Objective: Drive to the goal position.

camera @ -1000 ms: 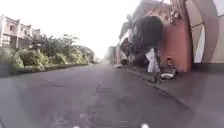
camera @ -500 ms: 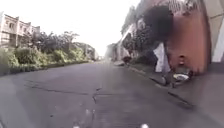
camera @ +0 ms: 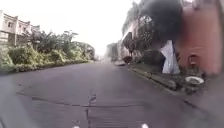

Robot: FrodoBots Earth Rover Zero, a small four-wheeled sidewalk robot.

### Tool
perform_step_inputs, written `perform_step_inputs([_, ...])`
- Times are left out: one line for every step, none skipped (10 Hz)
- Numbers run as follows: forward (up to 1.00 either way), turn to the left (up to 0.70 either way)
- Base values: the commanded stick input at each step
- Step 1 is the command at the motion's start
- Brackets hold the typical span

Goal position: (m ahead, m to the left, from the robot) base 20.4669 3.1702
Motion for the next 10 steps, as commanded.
perform_step_inputs([1.0, 0.0])
perform_step_inputs([1.0, 0.0])
perform_step_inputs([1.0, 0.0])
perform_step_inputs([1.0, 0.0])
perform_step_inputs([1.0, 0.0])
perform_step_inputs([1.0, 0.0])
perform_step_inputs([1.0, 0.0])
perform_step_inputs([1.0, 0.0])
perform_step_inputs([1.0, 0.0])
perform_step_inputs([1.0, 0.0])
